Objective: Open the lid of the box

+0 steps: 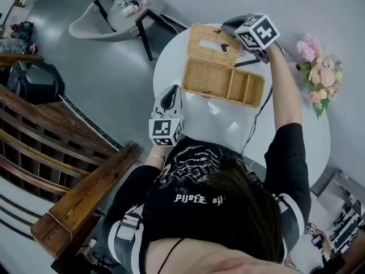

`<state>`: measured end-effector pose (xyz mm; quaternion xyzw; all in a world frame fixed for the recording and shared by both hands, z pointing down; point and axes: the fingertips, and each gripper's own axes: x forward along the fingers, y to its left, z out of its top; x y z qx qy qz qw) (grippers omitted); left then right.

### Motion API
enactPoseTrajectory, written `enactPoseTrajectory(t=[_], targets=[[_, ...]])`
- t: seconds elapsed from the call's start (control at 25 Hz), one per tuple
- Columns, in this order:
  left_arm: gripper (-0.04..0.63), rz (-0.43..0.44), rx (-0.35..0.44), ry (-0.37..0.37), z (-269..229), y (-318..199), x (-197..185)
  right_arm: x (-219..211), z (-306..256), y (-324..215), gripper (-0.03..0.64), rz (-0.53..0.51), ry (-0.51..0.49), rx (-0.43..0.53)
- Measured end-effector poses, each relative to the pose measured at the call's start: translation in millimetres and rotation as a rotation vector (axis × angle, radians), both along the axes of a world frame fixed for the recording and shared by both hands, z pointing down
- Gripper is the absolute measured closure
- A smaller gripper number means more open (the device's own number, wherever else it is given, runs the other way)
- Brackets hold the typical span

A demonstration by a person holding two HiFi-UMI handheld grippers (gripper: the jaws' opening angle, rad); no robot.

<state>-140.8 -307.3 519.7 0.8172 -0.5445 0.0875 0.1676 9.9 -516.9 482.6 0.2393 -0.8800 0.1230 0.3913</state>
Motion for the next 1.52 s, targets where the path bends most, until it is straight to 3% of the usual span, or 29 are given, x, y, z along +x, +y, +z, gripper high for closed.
enactPoseTrajectory(t=[0.68,1.28,1.52], targets=[[0.568,-0.021,-0.028,-0.009,12.0,-11.9,-5.0,5.0,51.5,-21.0,0.580,0.020,-0.034,-0.133],[0.568,-0.020,-0.043,-0.019,15.8,-14.6,-4.4,6.9,89.7,-24.8,0.580,0.055,0.002,-0.219],[0.568,-0.023,-0.055,-0.011,18.1,-14.1,-5.1,7.0,102.3,-23.1,0.580,0.083,-0.029,-0.304]])
